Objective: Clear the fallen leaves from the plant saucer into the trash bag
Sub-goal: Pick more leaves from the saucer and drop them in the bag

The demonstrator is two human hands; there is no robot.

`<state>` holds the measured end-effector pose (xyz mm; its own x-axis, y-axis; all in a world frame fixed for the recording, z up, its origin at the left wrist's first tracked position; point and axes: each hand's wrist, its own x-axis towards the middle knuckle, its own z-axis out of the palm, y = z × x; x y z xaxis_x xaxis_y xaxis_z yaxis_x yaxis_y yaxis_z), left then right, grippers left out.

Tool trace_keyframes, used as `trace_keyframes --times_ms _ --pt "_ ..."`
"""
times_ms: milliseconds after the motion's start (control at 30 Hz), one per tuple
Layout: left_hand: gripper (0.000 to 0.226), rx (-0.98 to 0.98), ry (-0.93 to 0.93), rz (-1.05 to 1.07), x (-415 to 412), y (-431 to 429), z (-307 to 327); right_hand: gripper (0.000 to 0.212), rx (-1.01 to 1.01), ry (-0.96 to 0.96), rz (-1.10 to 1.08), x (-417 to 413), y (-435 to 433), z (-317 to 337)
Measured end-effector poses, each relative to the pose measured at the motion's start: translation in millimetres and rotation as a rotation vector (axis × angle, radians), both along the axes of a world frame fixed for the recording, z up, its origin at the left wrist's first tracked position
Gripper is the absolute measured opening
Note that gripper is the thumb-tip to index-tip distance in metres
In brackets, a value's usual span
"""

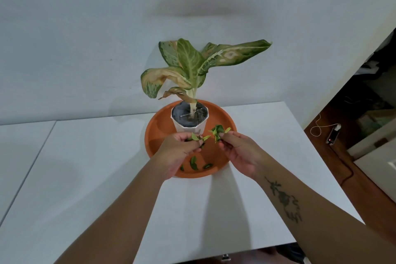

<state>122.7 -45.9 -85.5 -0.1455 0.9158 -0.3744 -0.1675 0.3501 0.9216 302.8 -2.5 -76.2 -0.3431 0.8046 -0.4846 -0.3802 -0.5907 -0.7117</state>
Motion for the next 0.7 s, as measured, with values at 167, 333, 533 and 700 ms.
trace_keyframes --times_ms 167,333,533,700 --pt "0.011 -0.004 0.017 0.01 -1 3 0 0.004 0.01 0.029 -0.012 -3 3 2" --pt "0.01 -0.002 -0.022 0.066 32 1 1 0.003 0.008 0.048 0.066 31 8 6" --pt "0.019 0.019 -0.062 0.134 86 -5 0 0.004 0.012 0.037 0.126 81 13 7" --pt "0.004 -0.008 -0.061 0.114 118 -12 -6 0.003 -0.008 0.029 0.091 114 13 1"
